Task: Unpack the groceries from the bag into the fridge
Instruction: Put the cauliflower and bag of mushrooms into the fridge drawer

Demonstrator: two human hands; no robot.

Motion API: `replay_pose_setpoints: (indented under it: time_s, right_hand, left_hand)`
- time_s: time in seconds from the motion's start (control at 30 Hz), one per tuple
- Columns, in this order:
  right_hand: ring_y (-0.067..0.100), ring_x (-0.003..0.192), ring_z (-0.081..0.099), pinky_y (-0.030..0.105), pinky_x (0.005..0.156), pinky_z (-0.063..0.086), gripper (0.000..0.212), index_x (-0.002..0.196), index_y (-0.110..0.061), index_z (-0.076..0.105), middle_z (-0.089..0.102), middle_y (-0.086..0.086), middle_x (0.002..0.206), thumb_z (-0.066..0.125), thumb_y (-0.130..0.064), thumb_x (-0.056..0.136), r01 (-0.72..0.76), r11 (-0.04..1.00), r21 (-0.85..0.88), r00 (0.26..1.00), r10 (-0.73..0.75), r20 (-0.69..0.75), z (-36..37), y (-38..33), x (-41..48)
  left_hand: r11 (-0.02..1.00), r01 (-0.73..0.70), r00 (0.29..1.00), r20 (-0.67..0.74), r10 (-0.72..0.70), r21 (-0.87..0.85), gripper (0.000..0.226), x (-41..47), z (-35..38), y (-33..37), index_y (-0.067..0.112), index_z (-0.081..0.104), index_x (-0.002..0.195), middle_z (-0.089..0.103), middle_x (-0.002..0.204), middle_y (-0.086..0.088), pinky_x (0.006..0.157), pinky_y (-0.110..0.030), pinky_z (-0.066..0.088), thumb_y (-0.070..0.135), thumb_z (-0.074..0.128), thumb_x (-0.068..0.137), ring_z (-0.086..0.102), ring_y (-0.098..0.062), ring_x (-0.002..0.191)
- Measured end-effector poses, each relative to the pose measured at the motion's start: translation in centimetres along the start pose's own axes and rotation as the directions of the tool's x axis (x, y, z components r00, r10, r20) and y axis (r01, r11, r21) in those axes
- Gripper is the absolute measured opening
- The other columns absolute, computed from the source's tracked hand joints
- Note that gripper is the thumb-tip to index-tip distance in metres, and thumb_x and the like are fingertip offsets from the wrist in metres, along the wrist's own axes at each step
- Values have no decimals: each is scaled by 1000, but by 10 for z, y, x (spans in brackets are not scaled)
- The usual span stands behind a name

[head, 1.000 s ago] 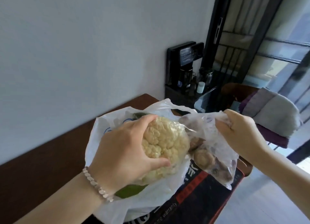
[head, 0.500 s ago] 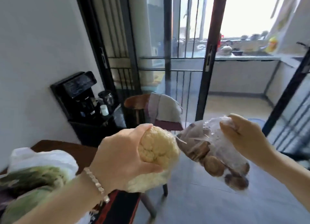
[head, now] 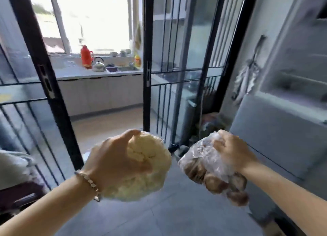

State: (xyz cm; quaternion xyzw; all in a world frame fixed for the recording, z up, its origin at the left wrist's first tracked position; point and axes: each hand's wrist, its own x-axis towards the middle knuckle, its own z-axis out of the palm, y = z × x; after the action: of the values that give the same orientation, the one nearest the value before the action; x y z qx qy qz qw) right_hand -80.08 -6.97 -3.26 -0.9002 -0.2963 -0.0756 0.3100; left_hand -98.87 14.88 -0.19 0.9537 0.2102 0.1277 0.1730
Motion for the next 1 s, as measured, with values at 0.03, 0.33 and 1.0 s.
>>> replay_pose_setpoints:
  time_s: [0.03,0.33,1.0]
  right_hand:
    - [13,52,37,24,46,23,33,60,-17,27,35,-3,54,44,-31,85,-69,998,-6,997,69,-21,-7,21,10]
    - [19,52,36,36,55,24,43,58,-17,27,34,-1,52,55,-12,90,-428,902,-55,861,388,-327,-60,179,112]
    - [15,87,47,26,68,31,16,97,-5,55,54,-1,96,44,-16,97,-645,764,-22,546,441,-713,-217,440,321]
  left_hand:
    - [999,-45,999,16,45,-13,79,24,10,14,51,40,127,61,98,17,70,-20,37,68,70,55,48,-7,81]
    - [921,-387,908,152,390,-52,76,261,103,132,51,44,124,56,84,16,64,-17,39,71,69,55,53,-8,79]
    - [600,-787,583,148,799,-141,82,597,264,439,44,31,136,63,109,13,86,-24,47,73,60,65,60,-11,103]
